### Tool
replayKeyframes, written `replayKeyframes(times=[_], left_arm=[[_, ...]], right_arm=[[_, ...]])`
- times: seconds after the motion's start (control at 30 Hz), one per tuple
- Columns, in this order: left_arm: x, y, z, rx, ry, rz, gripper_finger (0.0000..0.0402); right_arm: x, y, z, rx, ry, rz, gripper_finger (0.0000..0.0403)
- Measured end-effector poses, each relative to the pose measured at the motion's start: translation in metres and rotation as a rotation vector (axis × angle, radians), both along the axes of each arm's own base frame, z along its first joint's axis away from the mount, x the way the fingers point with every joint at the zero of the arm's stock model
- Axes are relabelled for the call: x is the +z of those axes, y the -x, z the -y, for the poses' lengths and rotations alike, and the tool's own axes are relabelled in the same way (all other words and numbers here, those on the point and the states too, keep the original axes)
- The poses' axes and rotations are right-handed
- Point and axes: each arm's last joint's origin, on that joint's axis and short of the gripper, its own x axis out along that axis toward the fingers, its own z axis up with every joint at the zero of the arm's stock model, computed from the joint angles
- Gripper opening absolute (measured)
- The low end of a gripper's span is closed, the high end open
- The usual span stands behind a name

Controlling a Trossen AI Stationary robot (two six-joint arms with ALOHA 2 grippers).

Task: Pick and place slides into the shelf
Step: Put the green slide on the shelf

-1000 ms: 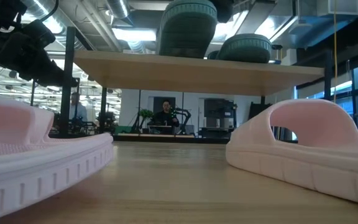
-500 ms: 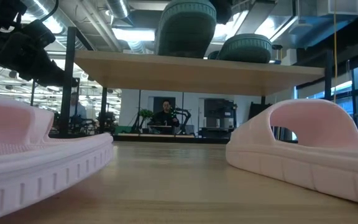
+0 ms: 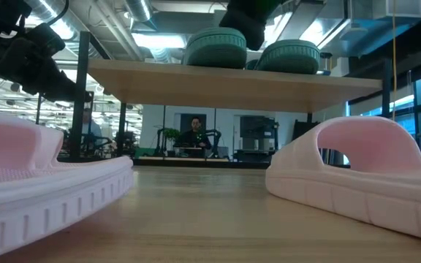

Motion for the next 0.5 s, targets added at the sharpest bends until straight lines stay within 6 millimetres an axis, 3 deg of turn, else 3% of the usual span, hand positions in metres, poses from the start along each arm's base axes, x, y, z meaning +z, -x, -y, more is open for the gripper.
replayKeyframes(times=[0.5], left_arm=[[0.0000,0.0000,0.0000,0.000,0.000,0.000,0.0127]], right_arm=[[-0.0008,0.0015,0.0008,-0.014,0.023,-0.018,0.0080]])
